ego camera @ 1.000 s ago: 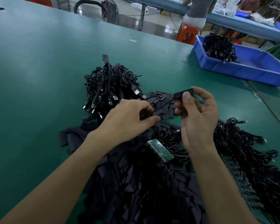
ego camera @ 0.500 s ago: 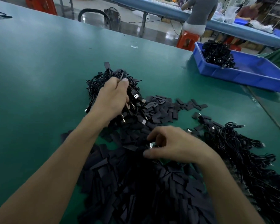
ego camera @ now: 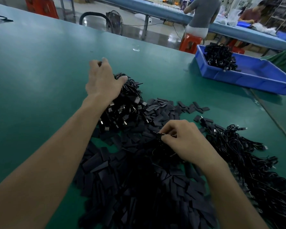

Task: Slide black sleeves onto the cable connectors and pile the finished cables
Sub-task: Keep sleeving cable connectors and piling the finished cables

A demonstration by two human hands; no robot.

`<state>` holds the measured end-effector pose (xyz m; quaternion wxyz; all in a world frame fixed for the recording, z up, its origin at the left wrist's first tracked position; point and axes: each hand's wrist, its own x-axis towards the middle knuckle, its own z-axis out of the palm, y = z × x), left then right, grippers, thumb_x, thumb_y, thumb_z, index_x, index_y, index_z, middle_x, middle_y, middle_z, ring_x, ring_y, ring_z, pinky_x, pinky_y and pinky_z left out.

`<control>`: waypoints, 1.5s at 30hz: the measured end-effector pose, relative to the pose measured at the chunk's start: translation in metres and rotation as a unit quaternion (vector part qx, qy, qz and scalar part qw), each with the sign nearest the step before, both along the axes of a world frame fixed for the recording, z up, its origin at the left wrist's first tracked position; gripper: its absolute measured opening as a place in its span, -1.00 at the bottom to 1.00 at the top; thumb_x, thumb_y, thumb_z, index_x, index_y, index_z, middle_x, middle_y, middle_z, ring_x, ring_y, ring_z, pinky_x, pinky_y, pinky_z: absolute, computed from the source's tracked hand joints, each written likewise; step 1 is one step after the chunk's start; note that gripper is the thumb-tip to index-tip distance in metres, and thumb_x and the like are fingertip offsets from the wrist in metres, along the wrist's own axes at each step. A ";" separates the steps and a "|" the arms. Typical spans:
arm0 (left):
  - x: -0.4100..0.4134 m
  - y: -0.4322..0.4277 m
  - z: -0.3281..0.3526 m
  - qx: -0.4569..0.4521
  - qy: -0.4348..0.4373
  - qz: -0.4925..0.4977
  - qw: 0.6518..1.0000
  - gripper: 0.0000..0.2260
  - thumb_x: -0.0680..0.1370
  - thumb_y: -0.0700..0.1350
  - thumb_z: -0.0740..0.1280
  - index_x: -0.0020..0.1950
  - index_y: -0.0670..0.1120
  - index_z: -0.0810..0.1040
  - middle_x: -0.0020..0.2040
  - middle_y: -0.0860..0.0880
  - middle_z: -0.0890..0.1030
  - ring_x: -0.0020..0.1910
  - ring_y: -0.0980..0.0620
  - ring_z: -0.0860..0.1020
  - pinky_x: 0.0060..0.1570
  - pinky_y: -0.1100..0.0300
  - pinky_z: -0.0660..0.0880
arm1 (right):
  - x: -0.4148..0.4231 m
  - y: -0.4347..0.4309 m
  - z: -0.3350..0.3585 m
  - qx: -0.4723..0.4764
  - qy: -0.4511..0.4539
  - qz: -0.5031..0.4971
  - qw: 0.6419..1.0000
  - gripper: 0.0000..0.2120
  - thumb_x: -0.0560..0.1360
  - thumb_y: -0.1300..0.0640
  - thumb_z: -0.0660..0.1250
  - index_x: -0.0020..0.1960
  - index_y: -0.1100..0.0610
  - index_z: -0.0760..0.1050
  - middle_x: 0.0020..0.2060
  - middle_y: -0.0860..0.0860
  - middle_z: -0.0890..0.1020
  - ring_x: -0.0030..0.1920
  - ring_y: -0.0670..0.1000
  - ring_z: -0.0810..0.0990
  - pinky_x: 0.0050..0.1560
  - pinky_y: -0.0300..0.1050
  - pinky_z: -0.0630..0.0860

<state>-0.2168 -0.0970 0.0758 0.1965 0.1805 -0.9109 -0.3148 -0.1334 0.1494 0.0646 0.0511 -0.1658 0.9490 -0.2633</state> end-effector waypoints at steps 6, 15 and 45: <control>0.011 0.016 -0.016 -0.113 0.006 -0.042 0.993 -0.50 0.66 0.16 0.20 0.51 -0.08 0.37 0.46 -0.05 0.41 0.42 -0.14 0.25 0.06 -0.14 0.47 | -0.007 0.006 -0.018 -0.125 -0.043 0.015 0.991 -0.91 0.53 0.05 0.45 -0.13 -0.12 0.64 -0.27 -0.21 0.66 -0.23 -0.23 0.60 -0.20 -0.41 0.45; 0.061 0.062 -0.048 0.021 0.196 -0.222 0.955 -0.75 0.62 0.09 0.27 -0.08 -0.06 0.59 -0.19 0.06 0.58 -0.22 0.12 0.50 -0.28 0.19 0.48 | -0.012 0.011 -0.030 -0.329 -0.148 -0.036 0.932 -0.84 0.58 0.13 0.38 -0.13 -0.08 0.64 -0.30 0.01 0.65 -0.30 -0.01 0.59 -0.23 -0.08 0.55; 0.075 0.083 -0.062 0.566 -0.006 -0.383 0.730 -0.90 0.47 -0.04 0.40 -0.13 -0.07 0.62 -0.26 0.07 0.63 -0.27 0.15 0.56 -0.16 0.28 0.56 | -0.014 0.031 -0.024 -0.535 -0.235 -0.067 0.809 -0.93 0.45 0.09 0.45 -0.09 0.04 0.70 -0.22 0.08 0.70 -0.26 0.01 0.68 -0.26 -0.16 0.64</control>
